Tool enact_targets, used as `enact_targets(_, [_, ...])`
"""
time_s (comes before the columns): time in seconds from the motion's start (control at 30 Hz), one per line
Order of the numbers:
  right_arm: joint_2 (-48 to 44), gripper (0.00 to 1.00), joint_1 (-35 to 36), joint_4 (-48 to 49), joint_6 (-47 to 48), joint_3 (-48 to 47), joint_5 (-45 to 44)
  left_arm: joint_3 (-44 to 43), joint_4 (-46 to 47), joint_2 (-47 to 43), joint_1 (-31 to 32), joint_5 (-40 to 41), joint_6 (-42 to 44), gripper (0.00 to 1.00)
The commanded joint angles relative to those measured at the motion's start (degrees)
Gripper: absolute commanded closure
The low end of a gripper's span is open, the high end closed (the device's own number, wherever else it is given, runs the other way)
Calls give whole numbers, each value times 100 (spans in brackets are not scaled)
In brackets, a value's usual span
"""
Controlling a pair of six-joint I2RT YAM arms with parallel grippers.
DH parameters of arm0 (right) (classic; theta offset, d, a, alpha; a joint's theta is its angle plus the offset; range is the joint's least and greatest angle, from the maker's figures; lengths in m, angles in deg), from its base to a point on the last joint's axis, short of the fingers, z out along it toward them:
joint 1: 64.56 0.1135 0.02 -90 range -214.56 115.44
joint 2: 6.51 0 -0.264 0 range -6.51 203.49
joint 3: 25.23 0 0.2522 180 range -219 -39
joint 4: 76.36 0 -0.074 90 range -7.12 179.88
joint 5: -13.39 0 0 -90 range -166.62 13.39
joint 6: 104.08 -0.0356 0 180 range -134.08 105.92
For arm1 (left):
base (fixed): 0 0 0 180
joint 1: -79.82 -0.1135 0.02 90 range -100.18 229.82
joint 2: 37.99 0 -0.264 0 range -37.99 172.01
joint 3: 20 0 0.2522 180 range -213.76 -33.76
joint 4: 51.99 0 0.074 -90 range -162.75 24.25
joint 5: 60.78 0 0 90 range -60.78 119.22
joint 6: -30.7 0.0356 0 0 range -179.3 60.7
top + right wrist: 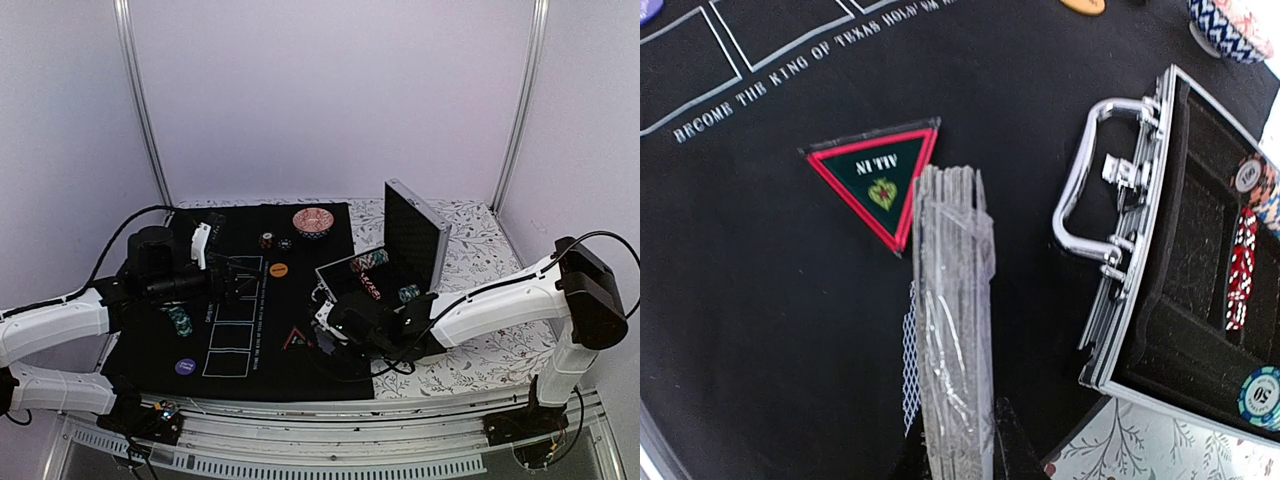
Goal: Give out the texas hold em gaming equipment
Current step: Adjust the face-down deck piles on the poker table mat.
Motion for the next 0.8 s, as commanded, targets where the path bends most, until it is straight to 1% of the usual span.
enact_targets(0.0, [139, 97, -19, 246, -281, 132, 28, 3, -72, 30, -42, 39, -6, 17])
enact_targets(0.17, [128, 95, 50, 300, -387, 258, -7, -1, -88, 38, -42, 30, 6, 17])
enact_targets(0.3, [31, 84, 82, 455, -367, 397, 292, -16, -100, 63, -51, 35, 25, 17])
enact_targets(0.37, [1, 82, 89, 519, -348, 448, 436, -24, -109, 72, -51, 30, 29, 17])
enact_targets(0.4, [3, 77, 83, 533, -339, 455, 491, -25, -110, 79, -51, 38, 34, 17])
enact_targets(0.47, [24, 74, 84, 546, -318, 448, 532, -33, -117, 85, -59, 38, 39, 17])
enact_targets(0.57, [87, 73, 83, 577, -308, 446, 559, -34, -135, 98, -60, 43, 52, 17])
enact_targets(0.77, [224, 72, 83, 595, -301, 366, 426, -51, -170, 137, -69, 0, 47, 16])
